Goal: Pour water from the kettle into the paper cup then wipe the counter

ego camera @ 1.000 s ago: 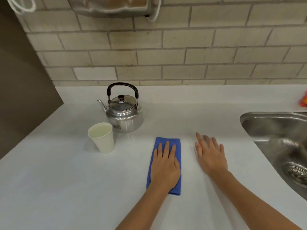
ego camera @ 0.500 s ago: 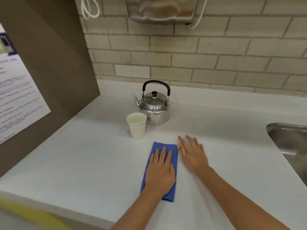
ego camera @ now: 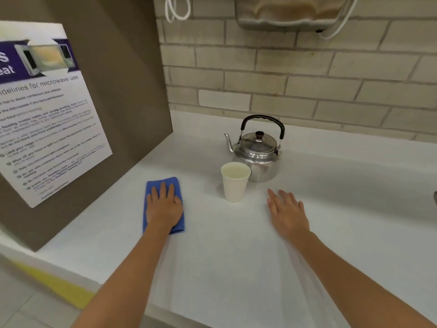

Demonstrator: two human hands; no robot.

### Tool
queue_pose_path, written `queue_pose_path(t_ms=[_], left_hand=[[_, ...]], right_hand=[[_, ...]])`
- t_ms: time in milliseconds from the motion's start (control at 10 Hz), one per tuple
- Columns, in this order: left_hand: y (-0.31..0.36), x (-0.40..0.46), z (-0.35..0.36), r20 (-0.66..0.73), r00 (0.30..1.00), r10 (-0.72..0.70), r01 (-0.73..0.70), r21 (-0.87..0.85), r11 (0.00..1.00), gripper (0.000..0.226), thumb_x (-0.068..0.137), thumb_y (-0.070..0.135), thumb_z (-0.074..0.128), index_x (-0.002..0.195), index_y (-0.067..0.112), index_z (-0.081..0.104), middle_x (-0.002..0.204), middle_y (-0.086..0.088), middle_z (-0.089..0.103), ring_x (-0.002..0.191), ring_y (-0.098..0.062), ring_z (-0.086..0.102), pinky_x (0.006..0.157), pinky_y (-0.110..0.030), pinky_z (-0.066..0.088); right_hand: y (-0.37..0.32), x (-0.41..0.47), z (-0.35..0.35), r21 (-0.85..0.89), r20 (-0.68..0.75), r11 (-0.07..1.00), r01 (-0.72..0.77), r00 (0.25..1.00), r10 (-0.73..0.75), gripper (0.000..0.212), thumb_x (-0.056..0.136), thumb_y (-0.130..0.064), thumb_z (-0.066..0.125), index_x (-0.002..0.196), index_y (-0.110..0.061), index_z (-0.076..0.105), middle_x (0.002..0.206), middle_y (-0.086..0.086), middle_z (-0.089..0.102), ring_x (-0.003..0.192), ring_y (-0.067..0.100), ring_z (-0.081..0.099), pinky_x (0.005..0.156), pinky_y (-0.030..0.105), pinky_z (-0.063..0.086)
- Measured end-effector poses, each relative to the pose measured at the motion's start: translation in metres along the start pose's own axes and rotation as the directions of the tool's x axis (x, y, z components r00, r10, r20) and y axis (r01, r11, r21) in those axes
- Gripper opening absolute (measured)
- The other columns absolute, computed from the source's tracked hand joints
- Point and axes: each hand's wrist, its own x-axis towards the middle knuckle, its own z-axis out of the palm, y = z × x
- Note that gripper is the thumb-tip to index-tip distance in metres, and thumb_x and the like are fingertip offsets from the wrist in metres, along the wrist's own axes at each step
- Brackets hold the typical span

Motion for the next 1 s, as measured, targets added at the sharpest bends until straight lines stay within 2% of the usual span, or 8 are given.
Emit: queue_pose_path(t_ms=[100, 200, 400, 500, 600, 700, 900, 1000], left_hand=[[0.0, -0.013, 0.01, 0.002, 0.975, 0.224, -0.224, 0.017, 0.975, 0.052, 0.099, 0.032, 0.021, 0.147, 0.019, 0.007, 0.159, -0.005, 0.004, 0.146, -0.028, 0.002, 0.119, -0.04, 0.002], [-0.037, 0.003, 0.002, 0.015, 0.94, 0.341, -0.341, -0.003, 0.94, 0.051, 0.099, 0.033, 0.024, 0.147, 0.022, 0.011, 0.159, -0.001, 0.006, 0.146, -0.023, 0.002, 0.12, -0.036, 0.003], [-0.063, 0.105, -0.024, 0.012, 0.962, 0.272, -0.272, 0.035, 0.962, 0.05, 0.099, 0.025, 0.022, 0.147, 0.014, 0.015, 0.158, -0.01, 0.012, 0.145, -0.029, 0.01, 0.119, -0.044, 0.01], [-0.031, 0.146, -0.018, 0.028, 0.955, 0.295, -0.296, 0.082, 0.952, 0.057, 0.092, 0.024, 0.003, 0.146, 0.009, 0.016, 0.157, -0.016, 0.009, 0.144, -0.035, 0.009, 0.118, -0.049, 0.011], [0.024, 0.15, -0.003, 0.08, 0.939, 0.336, -0.342, 0.075, 0.937, 0.051, 0.098, 0.026, 0.012, 0.147, 0.013, 0.004, 0.159, -0.01, 0.003, 0.145, -0.032, 0.003, 0.12, -0.044, 0.004], [0.064, 0.132, 0.014, 0.098, 0.886, 0.453, -0.459, 0.055, 0.887, 0.053, 0.099, 0.028, 0.02, 0.147, 0.016, 0.004, 0.159, -0.008, 0.004, 0.146, -0.031, 0.004, 0.12, -0.042, 0.002], [0.062, 0.1, 0.022, 0.057, 0.857, 0.513, -0.516, 0.085, 0.853, 0.052, 0.098, 0.031, 0.023, 0.147, 0.018, 0.011, 0.159, -0.007, 0.011, 0.145, -0.03, 0.01, 0.119, -0.042, 0.009], [0.059, 0.096, 0.017, 0.042, 0.859, 0.511, -0.512, 0.026, 0.859, 0.05, 0.098, 0.029, 0.025, 0.146, 0.017, 0.017, 0.158, -0.006, 0.015, 0.144, -0.028, 0.014, 0.119, -0.04, 0.011]], right_hand=[[-0.008, 0.01, 0.003, -0.023, -0.022, 0.999, -0.047, 0.999, 0.047, 0.046, 0.098, -0.037, 0.02, 0.143, -0.029, 0.023, 0.149, 0.003, 0.029, 0.139, 0.025, 0.018, 0.114, 0.046, 0.016], [-0.011, 0.024, 0.002, -0.052, -0.055, 0.993, -0.104, 0.993, 0.101, 0.046, 0.098, -0.036, 0.021, 0.143, -0.026, 0.023, 0.148, 0.004, 0.031, 0.137, 0.026, 0.021, 0.112, 0.044, 0.02], [0.0, 0.04, 0.004, -0.039, -0.125, 0.972, -0.23, 0.967, 0.224, 0.046, 0.098, -0.036, 0.022, 0.142, -0.025, 0.026, 0.149, 0.004, 0.03, 0.138, 0.027, 0.018, 0.114, 0.042, 0.015], [0.002, 0.045, 0.008, -0.014, -0.144, 0.963, -0.267, 0.954, 0.263, 0.045, 0.098, -0.036, 0.023, 0.142, -0.027, 0.026, 0.15, 0.001, 0.03, 0.139, 0.024, 0.018, 0.113, 0.04, 0.014], [0.003, 0.046, 0.011, -0.007, -0.165, 0.963, -0.27, 0.95, 0.265, 0.045, 0.098, -0.036, 0.025, 0.142, -0.029, 0.026, 0.15, -0.001, 0.03, 0.139, 0.023, 0.018, 0.113, 0.04, 0.015], [0.002, 0.046, 0.008, -0.006, -0.159, 0.963, -0.27, 0.951, 0.266, 0.044, 0.098, -0.034, 0.027, 0.142, -0.029, 0.028, 0.149, 0.0, 0.031, 0.139, 0.024, 0.019, 0.112, 0.039, 0.016], [-0.003, 0.042, -0.005, 0.01, -0.069, 0.96, -0.28, 0.957, 0.28, 0.045, 0.098, -0.036, 0.021, 0.143, -0.031, 0.023, 0.152, 0.0, 0.027, 0.141, 0.023, 0.017, 0.115, 0.039, 0.015], [-0.01, 0.045, -0.013, 0.004, -0.081, 0.96, -0.28, 0.957, 0.279, 0.045, 0.099, -0.037, 0.022, 0.143, -0.03, 0.023, 0.152, 0.003, 0.027, 0.141, 0.023, 0.017, 0.116, 0.041, 0.016]])
